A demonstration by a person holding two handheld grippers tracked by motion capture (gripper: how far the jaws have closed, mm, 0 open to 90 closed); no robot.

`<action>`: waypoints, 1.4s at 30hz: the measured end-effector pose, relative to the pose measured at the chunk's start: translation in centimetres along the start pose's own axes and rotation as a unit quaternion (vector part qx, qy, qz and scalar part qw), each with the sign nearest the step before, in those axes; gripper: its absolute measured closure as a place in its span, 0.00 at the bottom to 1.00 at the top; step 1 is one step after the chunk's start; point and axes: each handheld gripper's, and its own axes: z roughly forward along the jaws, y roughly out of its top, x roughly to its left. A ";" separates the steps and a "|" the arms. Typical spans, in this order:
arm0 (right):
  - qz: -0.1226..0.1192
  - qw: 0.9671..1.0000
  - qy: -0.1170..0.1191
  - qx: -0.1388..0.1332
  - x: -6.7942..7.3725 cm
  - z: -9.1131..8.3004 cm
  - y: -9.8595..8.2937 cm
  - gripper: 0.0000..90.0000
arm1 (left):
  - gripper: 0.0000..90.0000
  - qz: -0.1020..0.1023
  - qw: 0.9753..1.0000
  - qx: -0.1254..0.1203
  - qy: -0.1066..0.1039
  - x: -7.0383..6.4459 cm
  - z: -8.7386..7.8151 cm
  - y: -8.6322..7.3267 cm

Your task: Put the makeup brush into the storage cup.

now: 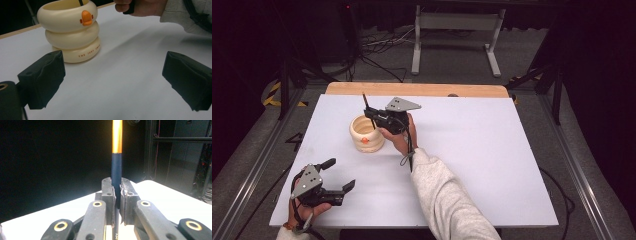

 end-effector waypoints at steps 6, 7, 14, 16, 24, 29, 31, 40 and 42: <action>0.003 1.000 -0.002 0.009 -0.2 -0.2 -0.7 0.93 | 0.06 0.000 1.000 0.001 -0.001 0.0 0.0 0.0; 0.001 1.000 -0.002 0.012 -0.2 -0.2 -0.8 0.93 | 0.06 0.002 1.000 0.002 0.000 0.0 0.0 0.0; 0.004 1.000 -0.005 0.021 -0.3 -0.3 -1.4 0.93 | 0.06 0.000 1.000 0.002 -0.001 0.0 0.1 0.0; 0.005 1.000 -0.006 0.022 -0.4 -0.4 -1.4 0.93 | 0.06 0.001 1.000 0.003 -0.001 0.0 0.1 0.0; 0.006 1.000 -0.008 0.023 -0.3 -0.5 -1.6 0.93 | 0.06 0.000 1.000 0.006 -0.004 -0.1 0.2 0.0; 0.006 1.000 -0.011 0.025 -0.4 -0.6 -1.8 0.92 | 0.06 -0.004 1.000 0.006 -0.005 0.0 0.2 0.0; 0.002 0.999 -0.017 0.030 -0.3 -0.7 -1.7 0.89 | 0.06 -0.004 1.000 0.008 -0.006 0.0 0.3 0.0; -0.007 0.999 -0.038 0.034 -0.1 -2.0 -1.3 0.66 | 0.06 0.002 1.000 0.014 -0.010 -0.1 0.5 -0.1; -0.009 0.999 -0.040 0.034 -0.1 -2.3 -1.2 0.64 | 0.06 0.000 1.000 0.015 -0.010 -0.1 0.5 -0.1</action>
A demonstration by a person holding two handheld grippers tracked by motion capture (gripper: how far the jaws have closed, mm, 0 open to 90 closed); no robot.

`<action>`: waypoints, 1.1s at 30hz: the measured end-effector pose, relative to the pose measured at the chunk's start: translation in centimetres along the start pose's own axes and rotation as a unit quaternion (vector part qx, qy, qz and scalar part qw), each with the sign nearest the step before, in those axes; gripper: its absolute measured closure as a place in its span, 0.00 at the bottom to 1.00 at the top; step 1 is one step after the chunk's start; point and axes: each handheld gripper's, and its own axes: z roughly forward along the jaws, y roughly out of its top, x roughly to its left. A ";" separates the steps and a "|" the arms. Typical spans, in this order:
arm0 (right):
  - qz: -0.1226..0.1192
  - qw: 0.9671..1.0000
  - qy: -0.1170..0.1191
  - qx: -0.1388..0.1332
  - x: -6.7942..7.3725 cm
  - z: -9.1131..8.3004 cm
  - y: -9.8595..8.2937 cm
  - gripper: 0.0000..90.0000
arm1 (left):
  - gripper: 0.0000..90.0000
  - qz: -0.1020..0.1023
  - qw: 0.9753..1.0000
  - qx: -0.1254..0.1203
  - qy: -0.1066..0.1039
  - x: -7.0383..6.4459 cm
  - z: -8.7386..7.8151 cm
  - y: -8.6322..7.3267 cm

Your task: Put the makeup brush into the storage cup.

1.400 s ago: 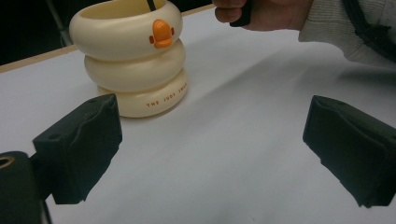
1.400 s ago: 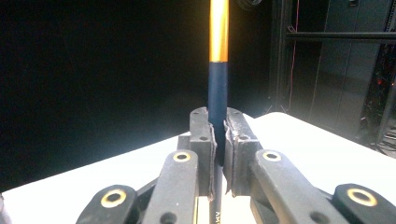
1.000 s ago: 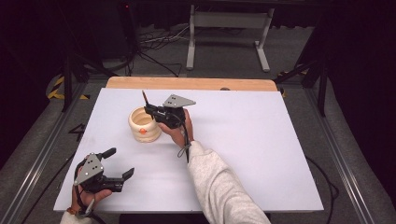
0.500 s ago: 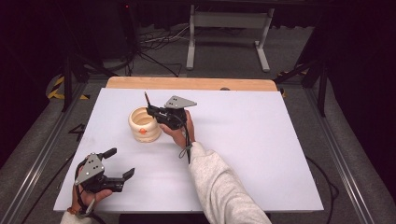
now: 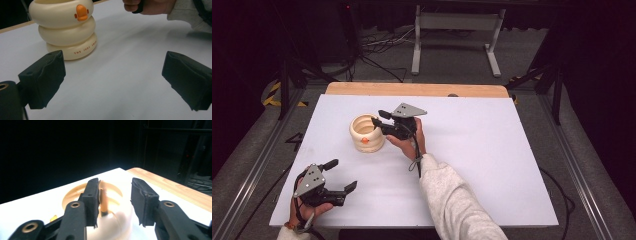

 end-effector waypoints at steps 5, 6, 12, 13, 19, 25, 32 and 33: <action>-0.020 1.000 -0.012 -0.004 -0.1 -2.1 0.7 0.58 | 0.06 0.004 1.000 0.004 0.000 -0.1 0.3 0.1; -0.022 1.000 -0.015 -0.006 -0.2 -2.4 0.9 0.56 | 0.06 0.007 1.000 0.003 0.000 -0.1 0.3 0.1; -0.050 0.998 -0.028 -0.004 0.0 -4.3 1.6 0.50 | 0.06 0.006 1.000 0.005 0.001 -0.1 0.4 0.2; -0.054 0.998 -0.030 -0.004 0.0 -4.5 1.7 0.49 | 0.06 0.006 1.000 0.006 0.001 -0.1 0.4 0.2; -0.066 0.997 -0.037 0.000 0.2 -5.7 1.9 0.43 | 0.06 0.008 1.000 0.006 0.000 -0.3 0.4 0.2; -0.087 0.995 -0.049 0.010 0.4 -6.6 2.0 0.39 | 0.06 0.011 1.000 0.010 0.001 -0.3 0.4 0.2; -0.109 0.992 -0.064 0.013 0.2 -8.0 2.3 0.35 | 0.06 0.010 1.000 0.010 0.003 -0.3 0.5 0.2; -0.112 0.991 -0.066 0.015 0.2 -8.2 2.3 0.34 | 0.06 0.009 1.000 0.010 0.003 -0.3 0.5 0.2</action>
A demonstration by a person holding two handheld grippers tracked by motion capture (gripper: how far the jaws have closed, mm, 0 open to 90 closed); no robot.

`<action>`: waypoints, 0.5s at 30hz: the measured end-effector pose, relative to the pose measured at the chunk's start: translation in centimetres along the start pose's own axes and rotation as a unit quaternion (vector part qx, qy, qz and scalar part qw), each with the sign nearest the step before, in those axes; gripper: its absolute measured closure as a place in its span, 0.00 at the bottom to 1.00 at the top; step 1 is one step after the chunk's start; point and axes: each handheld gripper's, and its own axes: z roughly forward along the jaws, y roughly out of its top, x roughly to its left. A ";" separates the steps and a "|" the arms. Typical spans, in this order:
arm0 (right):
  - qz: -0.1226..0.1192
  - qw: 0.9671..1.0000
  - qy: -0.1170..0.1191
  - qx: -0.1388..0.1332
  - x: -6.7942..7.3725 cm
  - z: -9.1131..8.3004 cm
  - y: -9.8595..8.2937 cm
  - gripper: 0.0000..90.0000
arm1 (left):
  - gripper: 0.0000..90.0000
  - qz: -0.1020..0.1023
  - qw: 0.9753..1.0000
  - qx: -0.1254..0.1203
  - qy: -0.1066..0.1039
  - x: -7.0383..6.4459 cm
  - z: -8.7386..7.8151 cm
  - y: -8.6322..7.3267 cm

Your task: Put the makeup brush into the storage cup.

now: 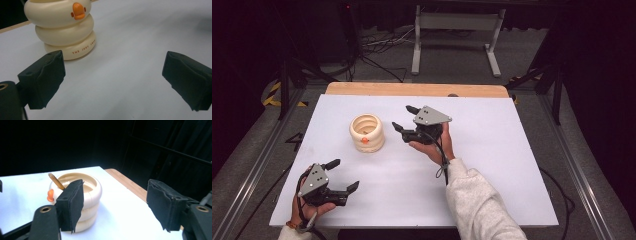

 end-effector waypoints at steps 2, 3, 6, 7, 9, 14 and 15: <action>-0.009 1.000 -0.009 0.006 -0.1 -0.6 0.0 0.32 | 0.06 -0.001 1.000 -0.001 0.002 0.0 0.0 0.0; -0.009 1.000 -0.009 0.006 -0.1 -0.6 0.0 0.32 | 0.06 0.000 1.000 0.001 0.001 0.0 0.0 0.0; -0.010 1.000 -0.019 0.009 -0.5 -1.2 -0.1 0.29 | 0.06 0.002 1.000 0.001 0.001 -0.1 0.1 0.0; -0.014 1.000 -0.023 0.011 -0.7 -1.4 -0.1 0.29 | 0.06 0.002 1.000 0.001 0.001 -0.1 0.1 0.0; -0.019 0.999 -0.031 0.013 -0.9 -1.7 -0.1 0.26 | 0.06 0.003 1.000 0.002 0.000 -0.1 0.1 0.0; -0.025 0.999 -0.044 0.019 -1.3 -2.4 0.0 0.21 | 0.06 0.003 1.000 0.005 0.001 -0.1 0.1 0.1; -0.027 0.998 -0.047 0.019 -1.3 -2.6 0.0 0.20 | 0.06 0.004 1.000 0.004 0.001 -0.1 0.1 0.0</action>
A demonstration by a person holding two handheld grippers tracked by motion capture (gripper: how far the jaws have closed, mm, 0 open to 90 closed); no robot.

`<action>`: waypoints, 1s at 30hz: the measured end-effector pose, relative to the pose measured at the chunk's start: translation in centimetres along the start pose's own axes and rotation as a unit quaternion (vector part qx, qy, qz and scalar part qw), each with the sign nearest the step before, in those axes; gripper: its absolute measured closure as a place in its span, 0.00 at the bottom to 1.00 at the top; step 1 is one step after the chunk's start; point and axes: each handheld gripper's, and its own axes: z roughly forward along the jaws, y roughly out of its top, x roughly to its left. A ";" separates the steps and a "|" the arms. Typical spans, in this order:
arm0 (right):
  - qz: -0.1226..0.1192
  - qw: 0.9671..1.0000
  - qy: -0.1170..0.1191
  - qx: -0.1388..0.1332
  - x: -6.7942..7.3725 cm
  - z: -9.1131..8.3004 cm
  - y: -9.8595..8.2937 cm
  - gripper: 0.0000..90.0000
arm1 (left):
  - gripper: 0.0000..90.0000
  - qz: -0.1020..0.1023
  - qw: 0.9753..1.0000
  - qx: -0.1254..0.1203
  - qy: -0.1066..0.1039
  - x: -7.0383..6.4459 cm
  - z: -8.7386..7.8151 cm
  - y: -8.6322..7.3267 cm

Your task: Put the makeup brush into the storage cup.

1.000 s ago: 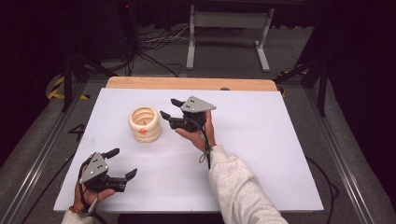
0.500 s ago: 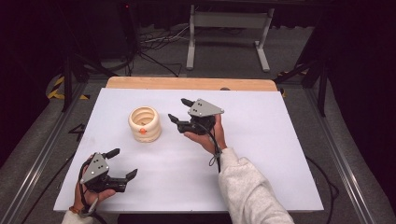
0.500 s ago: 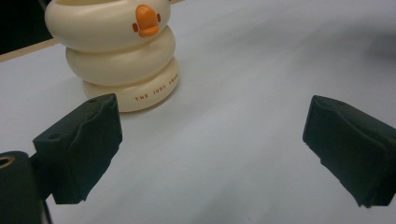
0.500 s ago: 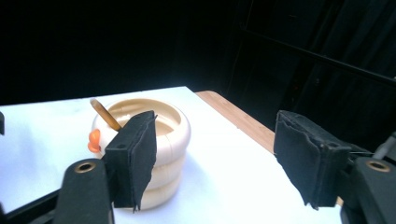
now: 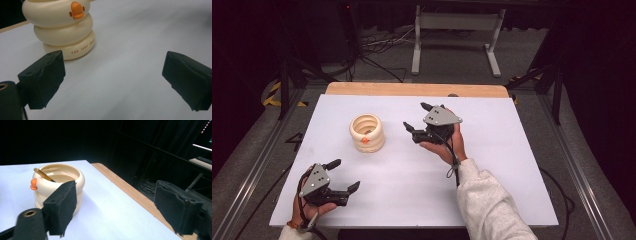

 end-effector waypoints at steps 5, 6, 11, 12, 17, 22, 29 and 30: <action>-0.009 1.000 -0.018 0.006 -0.1 -0.5 -0.1 0.14 | 0.06 0.002 1.000 0.000 0.000 0.0 0.0 0.0; -0.011 1.000 -0.021 0.008 -0.1 -0.6 -0.1 0.13 | 0.06 0.002 1.000 0.001 -0.001 0.0 0.0 0.0; -0.016 1.000 -0.023 0.012 -0.2 -1.1 -0.3 0.10 | 0.06 0.002 1.000 -0.001 0.000 -0.1 0.0 0.0; -0.014 1.000 -0.025 0.010 -0.3 -1.2 -0.3 0.09 | 0.06 0.003 1.000 -0.001 0.000 -0.1 0.0 0.0; -0.003 1.000 -0.027 0.005 -0.6 -2.2 -0.6 0.05 | 0.06 0.003 1.000 0.000 -0.003 -0.2 0.0 0.1; -0.002 0.999 -0.033 0.006 -0.8 -3.0 -0.8 0.05 | 0.06 0.007 1.000 0.002 -0.001 -0.3 0.0 0.1; -0.010 0.999 -0.040 0.015 -0.9 -4.0 -1.2 0.06 | 0.05 0.010 1.000 0.004 0.001 -0.4 0.0 0.1; -0.010 0.999 -0.041 0.016 -0.9 -4.2 -1.3 0.06 | 0.05 0.011 1.000 0.003 0.001 -0.4 0.0 0.1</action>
